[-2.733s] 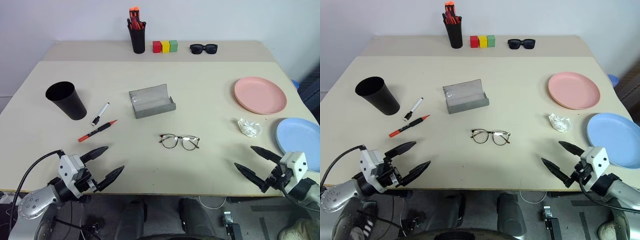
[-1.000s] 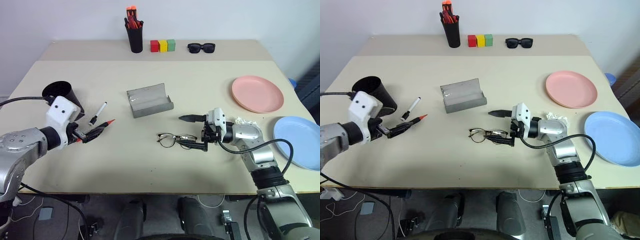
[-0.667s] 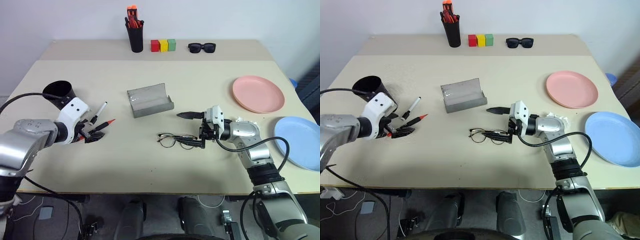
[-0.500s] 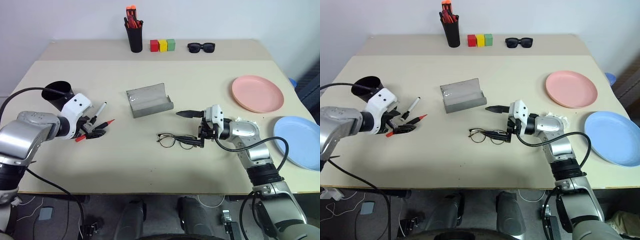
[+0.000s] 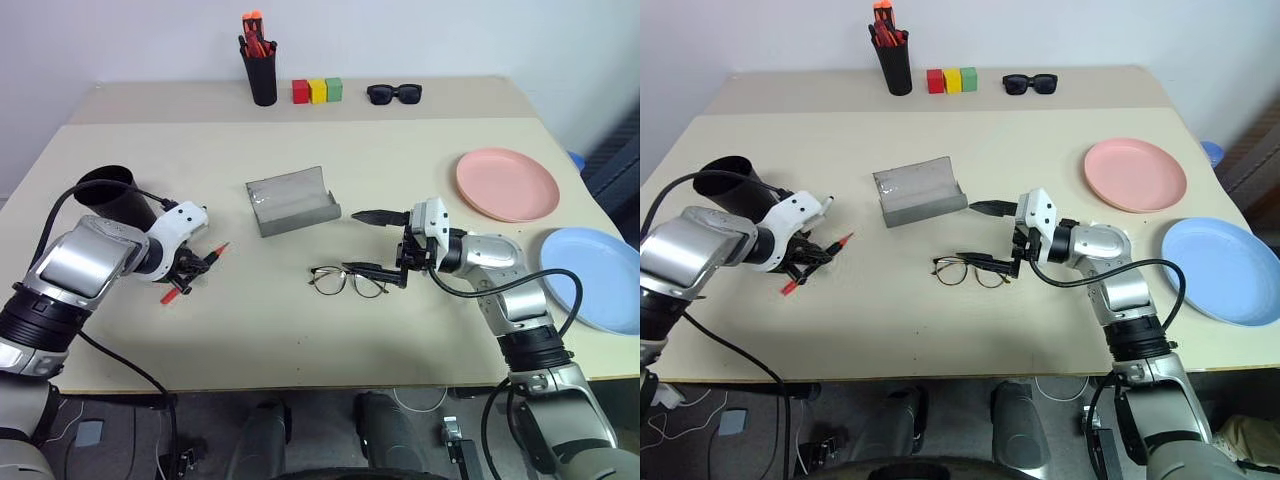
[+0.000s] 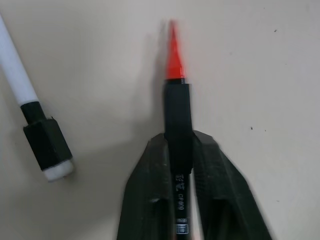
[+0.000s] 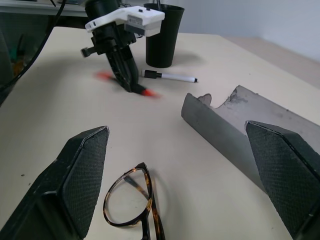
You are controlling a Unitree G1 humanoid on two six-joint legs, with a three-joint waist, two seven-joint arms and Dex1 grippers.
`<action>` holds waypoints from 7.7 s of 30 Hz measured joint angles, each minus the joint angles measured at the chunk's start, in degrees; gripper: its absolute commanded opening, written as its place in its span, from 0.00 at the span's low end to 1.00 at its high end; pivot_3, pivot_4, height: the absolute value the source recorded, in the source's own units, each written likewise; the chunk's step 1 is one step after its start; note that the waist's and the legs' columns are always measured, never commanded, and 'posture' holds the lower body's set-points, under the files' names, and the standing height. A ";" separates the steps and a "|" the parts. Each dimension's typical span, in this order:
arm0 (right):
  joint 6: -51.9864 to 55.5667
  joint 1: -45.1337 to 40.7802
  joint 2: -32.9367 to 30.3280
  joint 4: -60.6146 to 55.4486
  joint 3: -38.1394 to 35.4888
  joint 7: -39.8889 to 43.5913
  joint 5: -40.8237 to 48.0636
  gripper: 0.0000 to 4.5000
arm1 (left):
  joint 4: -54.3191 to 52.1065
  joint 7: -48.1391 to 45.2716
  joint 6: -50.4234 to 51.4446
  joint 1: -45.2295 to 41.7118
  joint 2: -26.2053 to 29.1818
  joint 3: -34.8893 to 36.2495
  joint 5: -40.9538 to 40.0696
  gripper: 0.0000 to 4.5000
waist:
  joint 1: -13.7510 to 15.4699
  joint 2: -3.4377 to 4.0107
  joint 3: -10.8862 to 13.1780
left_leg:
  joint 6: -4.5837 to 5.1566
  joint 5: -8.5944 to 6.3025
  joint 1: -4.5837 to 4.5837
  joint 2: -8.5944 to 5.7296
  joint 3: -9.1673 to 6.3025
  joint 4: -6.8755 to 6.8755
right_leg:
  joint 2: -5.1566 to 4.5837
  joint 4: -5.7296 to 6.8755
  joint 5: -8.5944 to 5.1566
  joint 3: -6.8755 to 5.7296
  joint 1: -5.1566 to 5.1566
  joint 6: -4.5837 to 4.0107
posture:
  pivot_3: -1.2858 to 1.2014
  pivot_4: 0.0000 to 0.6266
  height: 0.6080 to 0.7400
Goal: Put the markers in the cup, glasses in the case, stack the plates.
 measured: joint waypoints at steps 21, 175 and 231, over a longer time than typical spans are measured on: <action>-1.60 -4.95 4.29 5.53 -3.06 -1.82 2.01 1.00 | -22.29 33.58 -19.10 2.84 -25.44 33.80 2.02 0.02 | 0.02 -0.06 0.03 | -0.03 0.02 -0.05 0.00 -0.03 0.09 | -0.02 0.03 0.05 0.02 -0.05 0.04 | 0.52 0.24 1.00; -10.07 -1.82 7.06 10.26 -3.60 9.48 6.42 1.00 | -9.66 57.17 -39.16 -2.18 -36.16 34.39 19.68 0.02 | 0.22 -0.11 0.02 | -0.46 0.26 -0.07 -0.05 -0.07 0.04 | -0.03 0.03 0.14 0.02 -0.06 0.13 | 0.52 0.24 1.00; -5.34 -0.15 6.00 3.81 -3.96 1.03 5.04 1.00 | 5.91 49.61 -42.14 -2.96 -36.40 31.72 14.42 0.80 | 0.88 -0.12 0.02 | -0.45 0.26 -0.11 -0.07 -0.10 0.09 | -0.03 0.08 0.15 -0.02 -0.05 0.14 | 0.52 0.24 1.00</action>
